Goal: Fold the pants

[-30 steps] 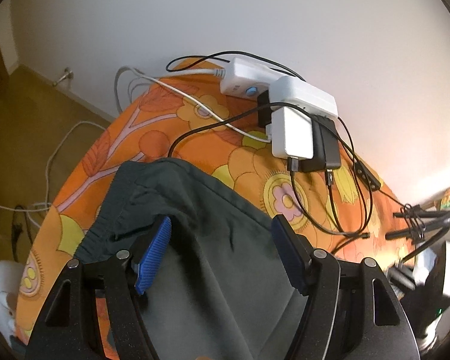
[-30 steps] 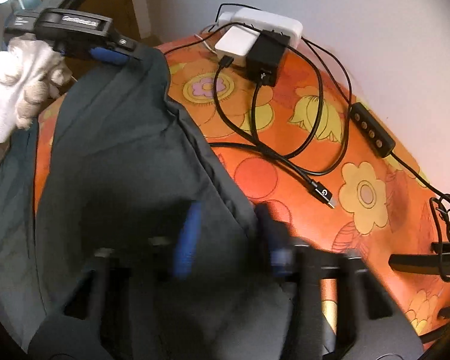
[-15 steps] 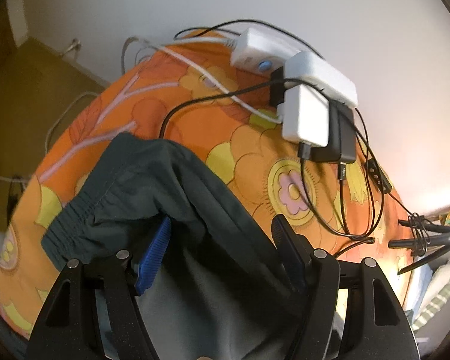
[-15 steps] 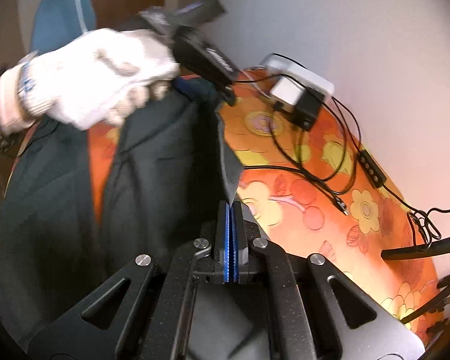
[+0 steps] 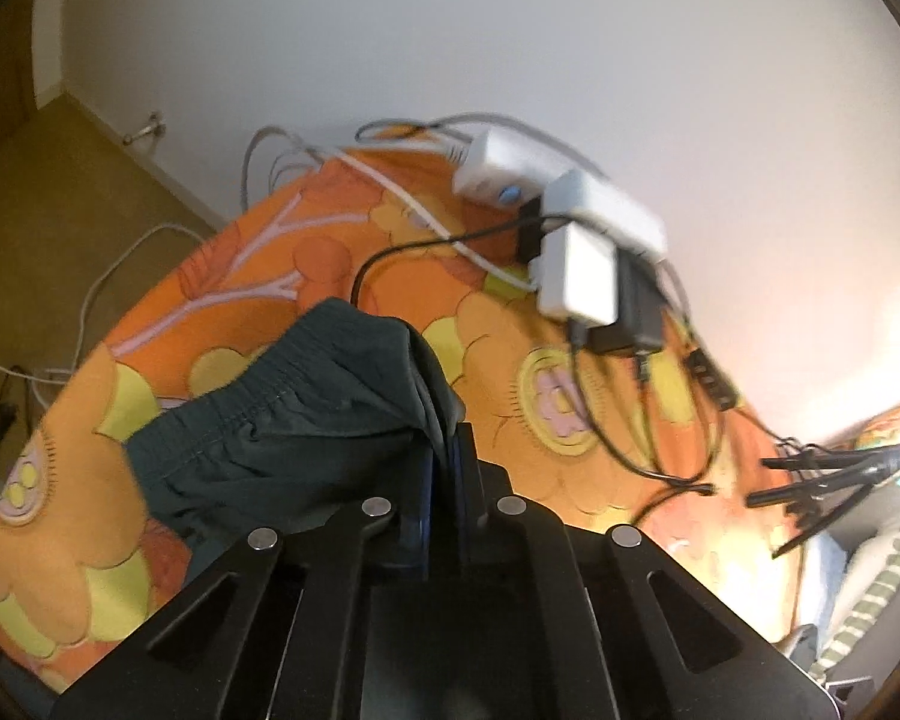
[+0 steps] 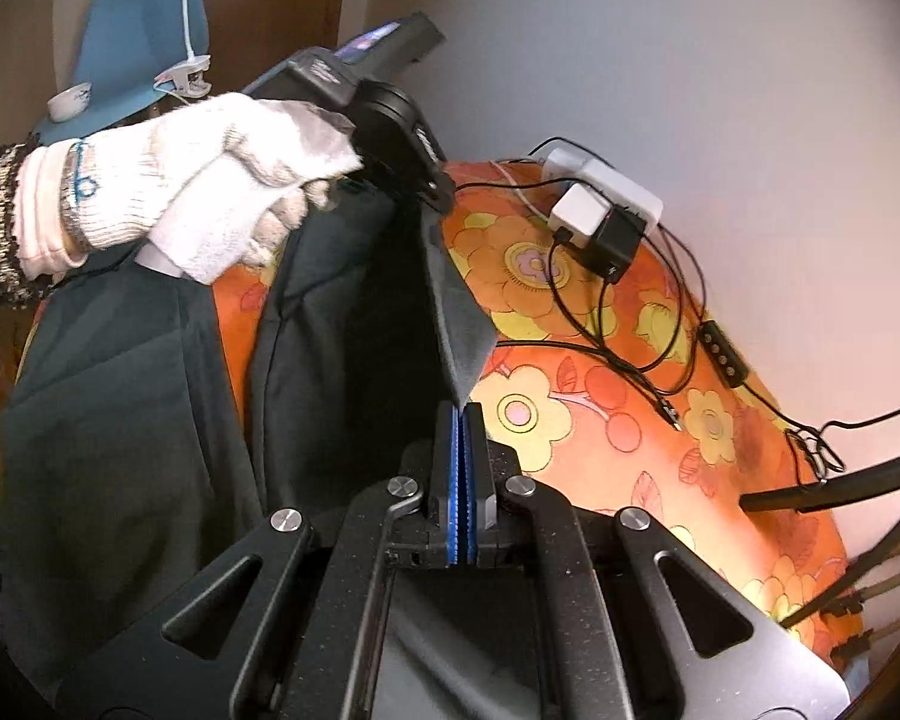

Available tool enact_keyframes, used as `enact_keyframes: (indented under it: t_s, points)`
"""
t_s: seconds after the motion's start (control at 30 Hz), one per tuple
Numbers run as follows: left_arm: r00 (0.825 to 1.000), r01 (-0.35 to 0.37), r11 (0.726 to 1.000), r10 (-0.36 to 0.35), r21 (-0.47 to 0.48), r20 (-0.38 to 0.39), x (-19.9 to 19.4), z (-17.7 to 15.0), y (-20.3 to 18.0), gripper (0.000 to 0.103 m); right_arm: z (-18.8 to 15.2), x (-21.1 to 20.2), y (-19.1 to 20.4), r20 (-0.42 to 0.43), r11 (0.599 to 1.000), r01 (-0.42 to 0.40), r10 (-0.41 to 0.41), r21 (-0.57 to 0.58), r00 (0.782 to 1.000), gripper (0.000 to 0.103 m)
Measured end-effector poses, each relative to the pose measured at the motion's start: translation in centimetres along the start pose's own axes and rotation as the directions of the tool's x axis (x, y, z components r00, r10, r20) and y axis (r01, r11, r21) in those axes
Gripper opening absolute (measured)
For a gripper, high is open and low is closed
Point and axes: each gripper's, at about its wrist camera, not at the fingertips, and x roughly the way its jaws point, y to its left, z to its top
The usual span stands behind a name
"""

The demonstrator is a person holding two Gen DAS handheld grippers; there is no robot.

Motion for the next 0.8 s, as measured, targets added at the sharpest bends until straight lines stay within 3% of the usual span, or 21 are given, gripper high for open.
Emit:
enact_keyframes:
  t_s: [0.17,0.33,0.57,0.8]
  points:
    - [0.995,0.078,0.997,-0.077,-0.012,0.06,-4.8,-0.8,0.5,0.004,0.4,-2.4,1.4,0.024,1.0,-0.001,0.001,0.003,1.0,0.002]
    - [0.988,0.09,0.995,-0.094,0.034,0.122,-10.1,-3.3,0.9,0.004,0.1,-5.7,4.1,0.033,0.999,-0.034,0.034,0.004,0.999,0.002]
    - [0.974,0.138,0.99,-0.134,-0.011,0.182,-16.9,-9.4,4.8,0.004,-1.1,-9.1,9.0,0.019,0.993,-0.117,0.118,-0.013,0.993,0.002]
    - [0.979,0.133,0.988,-0.12,-0.073,0.166,-20.1,-16.1,9.4,0.004,-3.6,-10.3,15.9,-0.062,0.974,-0.208,0.204,-0.084,0.977,0.002]
